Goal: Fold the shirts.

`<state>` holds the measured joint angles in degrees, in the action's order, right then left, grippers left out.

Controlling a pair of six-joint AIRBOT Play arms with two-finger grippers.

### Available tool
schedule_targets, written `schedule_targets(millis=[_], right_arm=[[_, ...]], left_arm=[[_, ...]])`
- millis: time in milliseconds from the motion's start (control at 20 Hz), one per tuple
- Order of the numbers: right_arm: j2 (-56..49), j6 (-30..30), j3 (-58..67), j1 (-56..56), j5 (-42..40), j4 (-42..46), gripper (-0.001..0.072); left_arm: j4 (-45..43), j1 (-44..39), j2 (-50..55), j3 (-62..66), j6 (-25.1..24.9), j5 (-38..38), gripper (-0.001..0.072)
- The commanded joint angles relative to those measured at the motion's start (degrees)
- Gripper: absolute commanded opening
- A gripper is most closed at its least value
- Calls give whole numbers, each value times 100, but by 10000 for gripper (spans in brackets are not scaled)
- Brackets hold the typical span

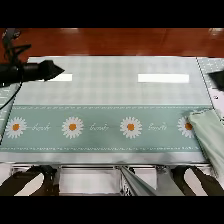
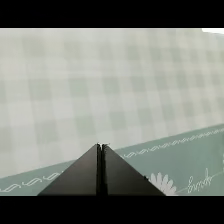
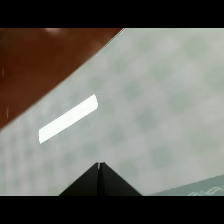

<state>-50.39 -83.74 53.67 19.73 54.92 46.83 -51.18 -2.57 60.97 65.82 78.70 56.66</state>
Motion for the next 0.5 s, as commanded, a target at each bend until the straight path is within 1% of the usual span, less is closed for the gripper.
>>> schedule_targets(millis=[0,50,100,150,200,300,450], right_arm=[[-1200,-691,240,-2533,-111,1950,25],[-1532,-1132,240,-2763,52,2529,25],[-1843,-1475,240,-2844,308,2935,24],[-2057,-1633,240,-2833,544,3123,25],[-2188,-1639,247,-2798,752,3237,24],[-2208,-1598,247,-2800,841,3523,25],[-2085,-1561,245,-2800,855,3506,25]], left_arm=[[-1202,-542,597,470,518,448,21],[-1681,-612,595,48,905,389,21],[-1912,-612,595,-389,1130,382,21],[-1945,-570,595,-723,1161,380,21],[-1945,-553,595,-955,1158,382,21],[-1941,-564,614,-1080,1158,389,22],[-1941,-566,621,-1080,1158,398,22]])
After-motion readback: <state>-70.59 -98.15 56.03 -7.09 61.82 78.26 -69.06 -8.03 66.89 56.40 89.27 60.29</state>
